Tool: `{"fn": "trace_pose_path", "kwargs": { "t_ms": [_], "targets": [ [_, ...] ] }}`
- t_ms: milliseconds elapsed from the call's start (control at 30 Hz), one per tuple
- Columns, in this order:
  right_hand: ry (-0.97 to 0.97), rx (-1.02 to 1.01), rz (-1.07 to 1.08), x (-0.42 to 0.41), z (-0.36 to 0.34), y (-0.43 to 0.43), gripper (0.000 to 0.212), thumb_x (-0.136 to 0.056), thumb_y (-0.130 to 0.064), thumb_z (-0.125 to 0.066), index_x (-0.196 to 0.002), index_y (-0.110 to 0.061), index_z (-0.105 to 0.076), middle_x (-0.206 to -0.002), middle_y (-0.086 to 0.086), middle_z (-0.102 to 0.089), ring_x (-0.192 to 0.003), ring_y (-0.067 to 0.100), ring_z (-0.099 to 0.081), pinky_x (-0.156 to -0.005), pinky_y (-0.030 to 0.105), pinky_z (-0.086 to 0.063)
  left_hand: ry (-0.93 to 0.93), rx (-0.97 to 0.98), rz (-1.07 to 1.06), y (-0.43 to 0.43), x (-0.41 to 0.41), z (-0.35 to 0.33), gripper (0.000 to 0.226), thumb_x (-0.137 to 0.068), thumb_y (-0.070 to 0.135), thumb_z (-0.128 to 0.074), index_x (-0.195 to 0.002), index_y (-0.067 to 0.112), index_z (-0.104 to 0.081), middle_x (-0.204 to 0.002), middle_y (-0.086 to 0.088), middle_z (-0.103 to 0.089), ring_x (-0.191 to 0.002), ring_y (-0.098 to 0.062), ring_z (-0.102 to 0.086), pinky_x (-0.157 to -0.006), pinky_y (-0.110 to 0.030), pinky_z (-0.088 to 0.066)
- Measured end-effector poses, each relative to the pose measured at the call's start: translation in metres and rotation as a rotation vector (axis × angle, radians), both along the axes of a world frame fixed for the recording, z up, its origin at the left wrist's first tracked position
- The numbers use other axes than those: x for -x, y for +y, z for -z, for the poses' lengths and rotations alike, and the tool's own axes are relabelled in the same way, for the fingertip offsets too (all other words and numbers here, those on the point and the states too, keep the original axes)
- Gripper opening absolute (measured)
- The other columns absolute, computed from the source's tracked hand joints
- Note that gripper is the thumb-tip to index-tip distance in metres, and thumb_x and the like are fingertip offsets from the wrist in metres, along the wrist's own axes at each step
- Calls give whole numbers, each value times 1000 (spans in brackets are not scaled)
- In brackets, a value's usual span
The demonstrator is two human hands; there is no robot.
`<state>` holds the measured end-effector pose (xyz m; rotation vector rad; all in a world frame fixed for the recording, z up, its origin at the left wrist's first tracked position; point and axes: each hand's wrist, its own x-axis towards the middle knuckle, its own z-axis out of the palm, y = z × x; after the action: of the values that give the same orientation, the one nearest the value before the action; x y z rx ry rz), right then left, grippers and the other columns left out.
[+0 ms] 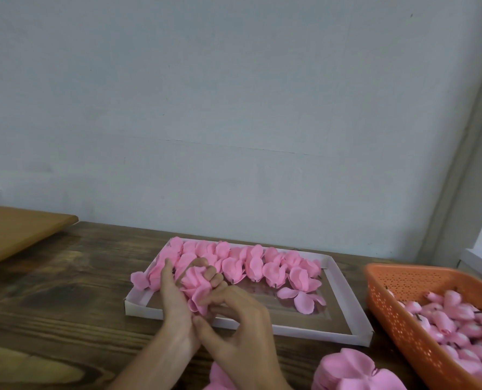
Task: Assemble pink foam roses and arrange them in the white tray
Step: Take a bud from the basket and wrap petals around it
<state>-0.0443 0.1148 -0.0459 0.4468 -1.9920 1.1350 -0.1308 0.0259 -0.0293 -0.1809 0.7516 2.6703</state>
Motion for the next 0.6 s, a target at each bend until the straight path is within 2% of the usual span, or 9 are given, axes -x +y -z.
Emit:
{"fn": "trace_pose_path", "kwargs": {
  "t_ms": [67, 133, 200, 267, 333, 400, 500, 600],
  "targets": [
    [15, 0, -11, 0, 0, 0, 21, -76, -4, -79, -90, -18, -72, -91, -14, -70, -88, 14, -70, -76, 33, -62, -23, 27, -8, 0, 0, 2, 68, -92, 73, -50, -80, 10, -70, -78, -8, -62, -65, -23, -61, -61, -31, -52],
    [27, 23, -25, -1, 0, 0, 23, -75, -1, -79, -93, -16, -74, -98, -11, -71, -96, 13, -71, -78, 30, -62, -31, 40, -6, 0, 0, 4, 69, -91, 75, -50, -90, 9, -70, -79, -9, -66, -64, -24, -66, -60, -33, -55],
    [21, 38, -27, -1, 0, 0, 25, -75, 0, -79, -95, -14, -75, -102, -10, -72, -103, 12, -70, -81, 28, -61, -1, 22, 4, 1, -1, 5, 72, -92, 76, -49, -73, 10, -74, -69, -6, -66, -52, -21, -67, -52, -28, -54],
    [6, 22, -18, 0, 2, 0, 22, -77, -1, -78, -94, -15, -74, -101, -12, -73, -103, 11, -71, -82, 30, -61, 44, 13, -10, 2, 0, 7, 78, -93, 75, -47, -59, 11, -76, -66, -7, -68, -50, -22, -68, -52, -28, -54],
    [4, -3, 7, 0, 3, 0, 21, -77, -2, -77, -92, -16, -73, -99, -14, -73, -99, 12, -71, -82, 34, -61, 59, 42, -27, 2, 1, 8, 78, -93, 75, -47, -67, 9, -79, -73, -11, -74, -57, -25, -73, -60, -33, -55],
    [20, -42, 44, 1, 3, 1, 21, -77, -4, -75, -92, -19, -73, -98, -15, -72, -92, 12, -70, -79, 36, -60, 86, 50, -27, 3, 1, 8, 70, -92, 73, -49, -76, 11, -76, -78, -10, -70, -64, -24, -70, -64, -34, -52],
    [83, -113, 89, 2, 3, 1, 20, -75, -4, -77, -88, -19, -73, -103, -17, -72, -96, 8, -69, -83, 31, -57, 168, -12, 3, 5, 0, 6, 61, -94, 65, -47, -64, 14, -63, -72, -5, -52, -61, -21, -56, -59, -30, -50],
    [128, -145, 107, 3, 5, 3, 18, -74, -5, -79, -85, -19, -74, -109, -17, -72, -102, 4, -67, -88, 28, -55, 224, -24, 30, 7, -2, 6, 53, -87, 61, -54, -66, 13, -60, -75, -8, -55, -66, -25, -59, -69, -36, -46]
  ]
}}
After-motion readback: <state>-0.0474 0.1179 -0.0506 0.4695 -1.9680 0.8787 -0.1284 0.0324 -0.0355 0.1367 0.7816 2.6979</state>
